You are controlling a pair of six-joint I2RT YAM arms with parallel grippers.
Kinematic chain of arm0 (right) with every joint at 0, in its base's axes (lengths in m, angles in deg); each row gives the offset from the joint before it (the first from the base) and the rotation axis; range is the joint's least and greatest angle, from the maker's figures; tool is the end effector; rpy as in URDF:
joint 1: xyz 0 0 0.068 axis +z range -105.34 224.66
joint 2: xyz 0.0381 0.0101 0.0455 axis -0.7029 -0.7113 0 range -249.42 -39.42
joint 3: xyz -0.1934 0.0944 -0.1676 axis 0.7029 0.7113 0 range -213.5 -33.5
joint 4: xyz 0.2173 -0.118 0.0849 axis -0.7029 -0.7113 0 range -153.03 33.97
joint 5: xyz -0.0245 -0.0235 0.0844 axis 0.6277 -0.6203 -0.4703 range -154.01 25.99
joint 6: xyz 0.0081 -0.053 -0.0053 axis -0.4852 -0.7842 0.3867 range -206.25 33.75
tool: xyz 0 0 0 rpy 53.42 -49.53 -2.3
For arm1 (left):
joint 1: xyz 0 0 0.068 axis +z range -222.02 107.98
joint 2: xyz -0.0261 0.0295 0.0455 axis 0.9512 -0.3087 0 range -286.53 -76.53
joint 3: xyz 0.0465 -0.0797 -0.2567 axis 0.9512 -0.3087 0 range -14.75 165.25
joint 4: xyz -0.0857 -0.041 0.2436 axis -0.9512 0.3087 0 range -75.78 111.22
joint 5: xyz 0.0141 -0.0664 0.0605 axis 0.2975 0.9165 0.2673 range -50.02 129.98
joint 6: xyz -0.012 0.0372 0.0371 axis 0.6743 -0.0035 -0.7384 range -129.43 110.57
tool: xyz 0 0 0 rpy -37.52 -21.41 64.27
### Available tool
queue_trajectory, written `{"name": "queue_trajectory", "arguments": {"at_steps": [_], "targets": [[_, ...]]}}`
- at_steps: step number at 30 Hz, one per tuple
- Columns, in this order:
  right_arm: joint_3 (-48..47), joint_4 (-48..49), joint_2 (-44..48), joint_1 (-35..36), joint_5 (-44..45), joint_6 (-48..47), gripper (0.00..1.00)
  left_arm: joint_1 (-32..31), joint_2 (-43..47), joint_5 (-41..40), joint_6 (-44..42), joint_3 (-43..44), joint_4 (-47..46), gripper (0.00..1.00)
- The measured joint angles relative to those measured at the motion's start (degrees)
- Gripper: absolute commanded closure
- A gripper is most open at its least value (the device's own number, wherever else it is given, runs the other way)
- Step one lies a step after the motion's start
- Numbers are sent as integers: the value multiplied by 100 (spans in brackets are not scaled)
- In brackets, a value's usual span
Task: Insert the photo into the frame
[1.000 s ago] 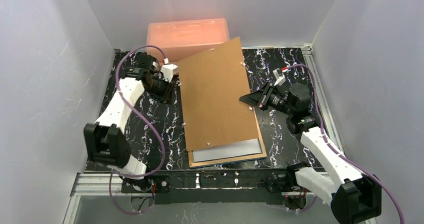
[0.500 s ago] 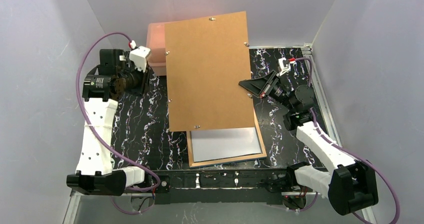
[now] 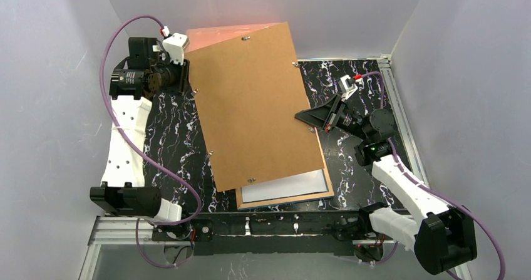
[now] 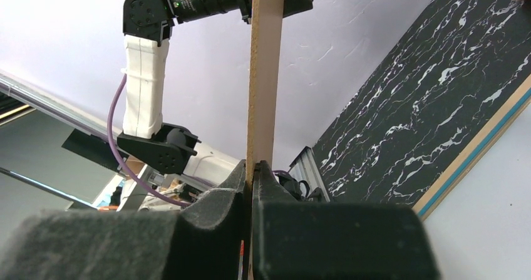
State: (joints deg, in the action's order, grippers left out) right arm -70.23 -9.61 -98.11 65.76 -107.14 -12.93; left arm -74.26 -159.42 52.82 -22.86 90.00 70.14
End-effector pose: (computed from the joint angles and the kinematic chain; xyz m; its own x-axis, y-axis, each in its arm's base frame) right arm 0.1998 0.1032 0.3445 -0.6970 0.4803 -0.5325 -0.6121 -0.0117 0.7907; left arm 0.2820 -0.0189 0.4615 -0.4927 0.2460 -0.8347 0.3460 0.9355 0.0714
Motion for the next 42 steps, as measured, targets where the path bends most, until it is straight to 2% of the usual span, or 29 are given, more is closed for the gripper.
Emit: {"name": "queue_trajectory", "arguments": {"at_steps": [19,33,42], "targets": [[26,44,-136,273,472,166,99,-66,136,271,302,-487,-46,68],[164,-11,-225,1049,1574,24,99,-273,136,-391,212,-647,-153,68],[225,-365,-205,1180,2033,-142,99,-411,166,-520,83,-850,-168,68]]}}
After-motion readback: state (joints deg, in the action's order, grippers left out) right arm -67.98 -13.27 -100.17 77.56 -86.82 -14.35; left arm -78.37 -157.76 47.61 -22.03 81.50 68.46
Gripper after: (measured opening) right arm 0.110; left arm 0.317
